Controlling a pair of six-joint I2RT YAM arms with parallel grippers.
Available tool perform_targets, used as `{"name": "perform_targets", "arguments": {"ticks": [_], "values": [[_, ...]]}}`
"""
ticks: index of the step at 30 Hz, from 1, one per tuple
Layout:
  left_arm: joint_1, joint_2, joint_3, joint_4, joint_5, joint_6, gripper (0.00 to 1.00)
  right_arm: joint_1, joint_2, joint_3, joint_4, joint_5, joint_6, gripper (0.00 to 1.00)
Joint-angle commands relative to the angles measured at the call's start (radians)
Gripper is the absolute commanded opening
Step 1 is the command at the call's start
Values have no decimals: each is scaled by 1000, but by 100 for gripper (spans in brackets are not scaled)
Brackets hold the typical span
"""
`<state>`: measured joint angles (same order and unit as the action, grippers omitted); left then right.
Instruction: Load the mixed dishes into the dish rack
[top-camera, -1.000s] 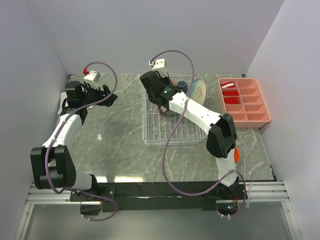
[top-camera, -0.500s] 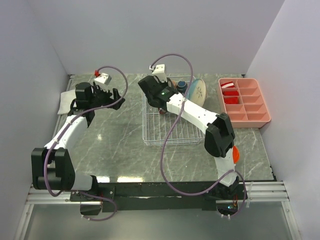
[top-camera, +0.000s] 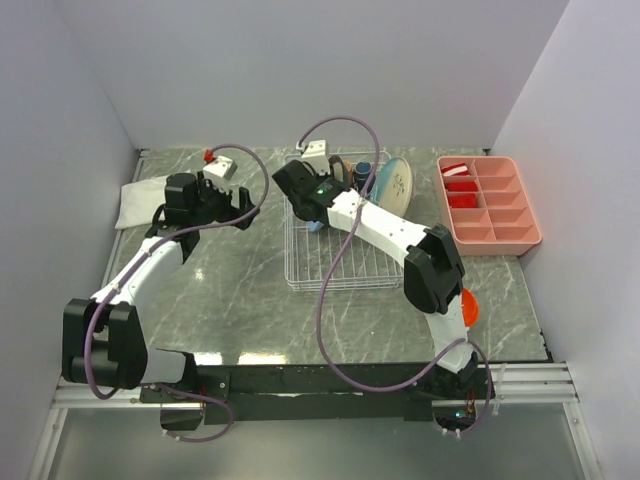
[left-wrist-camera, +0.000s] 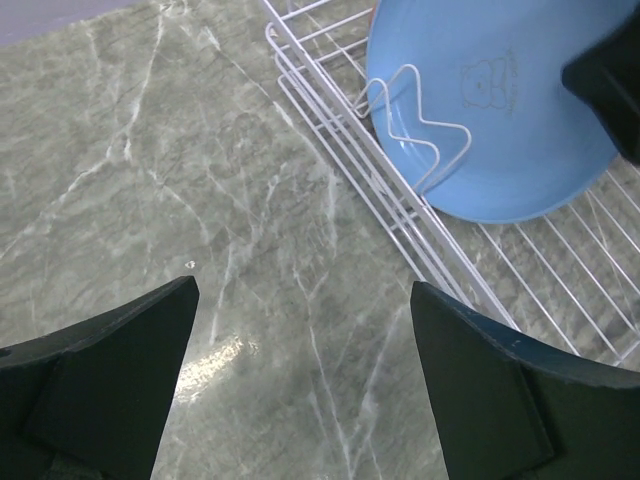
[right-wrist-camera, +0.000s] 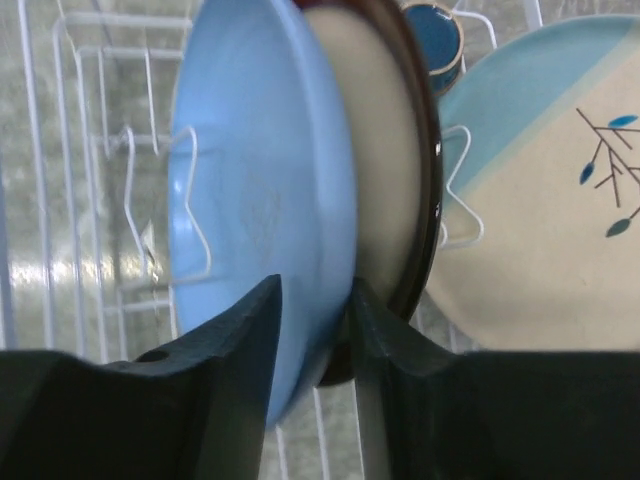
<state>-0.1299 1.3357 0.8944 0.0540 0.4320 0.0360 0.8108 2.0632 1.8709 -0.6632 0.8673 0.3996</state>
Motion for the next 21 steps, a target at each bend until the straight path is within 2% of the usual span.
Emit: {"name": "perform_targets", "arguments": {"ticks": [1, 4, 10, 13, 14, 16, 19, 21], "values": [[0, -12, 29, -2, -56, -30, 96, 24, -89, -26, -24, -79, -45, 50], [7, 34, 101, -48, -47, -28, 96, 24, -139, -35, -32, -145, -80, 61], [15, 51, 208, -88, -68, -30, 96, 24, -294, -110, -35, -149, -93, 65], [15, 42, 262, -132, -72, -28, 96, 24, -476, -191, -18, -163, -130, 66], [13, 39, 276, -167, -73, -30, 96, 16, -524, -220, -10, -181, -190, 68], [13, 39, 320, -212, -65, -4, 97, -7, -669, -321, 7, -235, -260, 75], [13, 51, 397, -324, -61, 70, 96, -131, -851, -435, -38, -339, -370, 90], [13, 63, 466, -411, -33, 141, 97, -252, -925, -511, -68, -367, -482, 94]]}}
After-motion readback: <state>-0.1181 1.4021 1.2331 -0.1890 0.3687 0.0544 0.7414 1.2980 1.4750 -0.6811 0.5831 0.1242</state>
